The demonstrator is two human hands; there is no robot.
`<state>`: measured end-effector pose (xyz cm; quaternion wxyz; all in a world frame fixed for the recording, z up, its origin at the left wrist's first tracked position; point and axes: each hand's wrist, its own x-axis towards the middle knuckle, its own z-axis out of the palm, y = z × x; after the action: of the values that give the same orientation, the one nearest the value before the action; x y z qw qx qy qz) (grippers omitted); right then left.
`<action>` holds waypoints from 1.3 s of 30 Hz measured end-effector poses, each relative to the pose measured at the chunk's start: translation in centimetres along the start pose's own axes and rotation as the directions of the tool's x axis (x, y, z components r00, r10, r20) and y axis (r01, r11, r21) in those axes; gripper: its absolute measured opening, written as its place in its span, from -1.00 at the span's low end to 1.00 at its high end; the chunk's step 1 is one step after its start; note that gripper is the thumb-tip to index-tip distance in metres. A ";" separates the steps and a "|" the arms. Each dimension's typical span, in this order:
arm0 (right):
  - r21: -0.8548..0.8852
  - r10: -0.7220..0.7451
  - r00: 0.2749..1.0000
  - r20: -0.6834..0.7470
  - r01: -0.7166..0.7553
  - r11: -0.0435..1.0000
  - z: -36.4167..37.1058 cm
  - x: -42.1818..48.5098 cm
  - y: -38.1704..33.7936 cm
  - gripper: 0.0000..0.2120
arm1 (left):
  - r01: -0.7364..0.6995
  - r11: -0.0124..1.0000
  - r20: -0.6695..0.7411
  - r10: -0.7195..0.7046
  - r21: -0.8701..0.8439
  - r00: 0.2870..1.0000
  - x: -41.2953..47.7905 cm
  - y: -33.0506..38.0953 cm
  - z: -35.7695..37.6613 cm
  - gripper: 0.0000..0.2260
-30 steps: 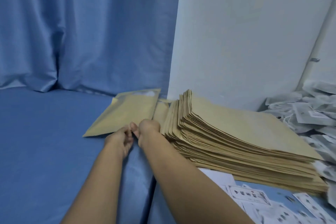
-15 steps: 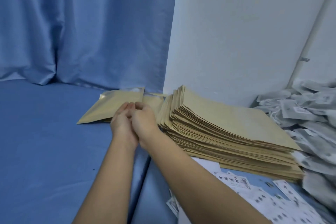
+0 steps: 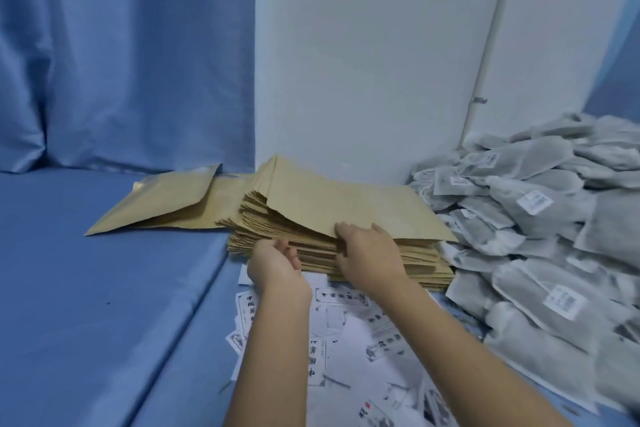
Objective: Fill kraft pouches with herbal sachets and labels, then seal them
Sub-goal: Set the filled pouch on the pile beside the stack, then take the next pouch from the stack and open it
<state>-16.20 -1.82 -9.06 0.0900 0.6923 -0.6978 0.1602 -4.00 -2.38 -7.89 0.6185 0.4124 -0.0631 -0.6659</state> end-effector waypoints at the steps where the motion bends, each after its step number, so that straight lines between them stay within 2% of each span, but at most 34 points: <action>1: 0.010 -0.010 0.997 -0.076 0.011 1.000 0.1 -0.5 0.6 -0.75 | 0.019 1.000 -0.001 -0.019 -0.018 1.000 -0.2 -0.4 -0.1 -0.82; 4: 0.208 0.097 0.958 -0.271 -0.040 0.977 0.2 -1.3 1.9 -0.65 | 0.044 0.998 0.096 -0.039 -0.048 0.995 -0.4 -0.1 0.2 -0.68; 7: 0.379 0.149 0.907 -0.393 0.012 0.925 -0.2 -1.7 2.4 -0.71 | -0.006 0.997 0.246 -0.013 0.075 0.969 -1.1 1.6 0.5 -0.69; 9: 0.421 0.115 0.895 -0.431 0.087 0.903 -0.1 -2.0 2.4 -0.71 | -0.171 0.947 0.274 0.094 0.272 0.957 -1.6 2.6 0.5 -0.79; 11: 0.423 0.092 0.886 -0.455 0.124 0.898 0.1 -2.2 2.3 -0.66 | -0.415 0.806 0.284 0.317 0.423 0.905 -1.5 3.2 0.1 -0.75; 14: 0.433 0.107 0.883 -0.456 0.115 0.894 0.3 -2.5 1.5 -0.50 | -0.724 0.575 0.357 0.631 0.381 0.689 -1.7 3.5 0.4 -0.64; 17: 0.582 0.202 0.885 -0.420 0.092 0.808 -0.1 -3.0 0.7 -0.52 | -0.916 0.308 0.503 0.766 0.257 0.399 -3.1 3.0 1.2 -0.60; 19: 0.698 0.274 0.894 -0.356 0.059 0.714 -0.5 -3.5 0.2 -0.55 | -0.976 0.046 0.686 0.705 0.211 0.182 -3.8 2.1 1.6 -0.53; 20: 0.763 0.310 0.902 -0.300 0.032 0.646 -0.6 -3.6 0.0 -0.56 | -0.974 -0.086 0.774 0.624 0.211 0.113 -3.8 1.6 1.8 -0.53; 21: 0.846 0.342 0.912 -0.227 0.011 0.533 -0.6 -3.7 0.0 -0.57 | -0.954 -0.190 0.845 0.526 0.233 0.102 -3.6 1.2 1.8 -0.56; 22: 0.933 0.364 0.921 -0.137 -0.003 0.359 -0.5 -3.7 0.0 -0.59 | -0.928 -0.247 0.891 0.426 0.279 0.155 -3.5 0.8 1.9 -0.61; 23: 0.991 0.366 0.930 -0.036 -0.014 0.133 -0.4 -3.8 -0.1 -0.62 | -0.904 -0.264 0.914 0.326 0.335 0.243 -3.3 0.3 1.9 -0.67; 25: 0.947 0.294 0.946 0.136 -0.037 -0.319 -0.3 -4.0 -0.4 -0.69 | -0.859 -0.293 0.907 0.137 0.420 0.397 -3.3 -0.7 1.8 -0.78; 26: 0.882 0.260 0.948 0.185 -0.044 -0.469 -0.2 -4.2 -0.4 -0.71 | -0.843 -0.307 0.894 0.078 0.442 0.441 -3.5 -1.2 1.7 -0.80; 27: 0.823 0.239 0.946 0.221 -0.049 -0.566 -0.1 -4.3 -0.3 -0.71 | -0.834 -0.309 0.883 0.047 0.457 0.467 -3.6 -1.5 1.6 -0.81; 29: 0.769 0.231 0.939 0.255 -0.051 -0.638 0.1 -4.5 -0.1 -0.72 | -0.827 -0.281 0.866 0.028 0.487 0.500 -3.5 -1.7 1.6 -0.81; 35: 0.754 0.197 0.943 0.268 -0.078 -0.653 -0.1 -4.7 1.1 -0.75 | -0.812 -0.089 0.802 -0.130 0.576 0.583 -2.6 -2.0 1.6 -0.69; 39: 0.788 0.204 0.939 0.276 -0.100 -0.607 0.0 -4.8 1.4 -0.56 | -0.764 0.060 0.761 -0.164 0.643 0.627 -2.2 -2.2 1.6 -0.65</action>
<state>-17.45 2.67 -10.83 -0.5763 0.2608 -0.2837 0.7207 -6.92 -0.64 -7.14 0.2609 0.4035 -0.7892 -0.3825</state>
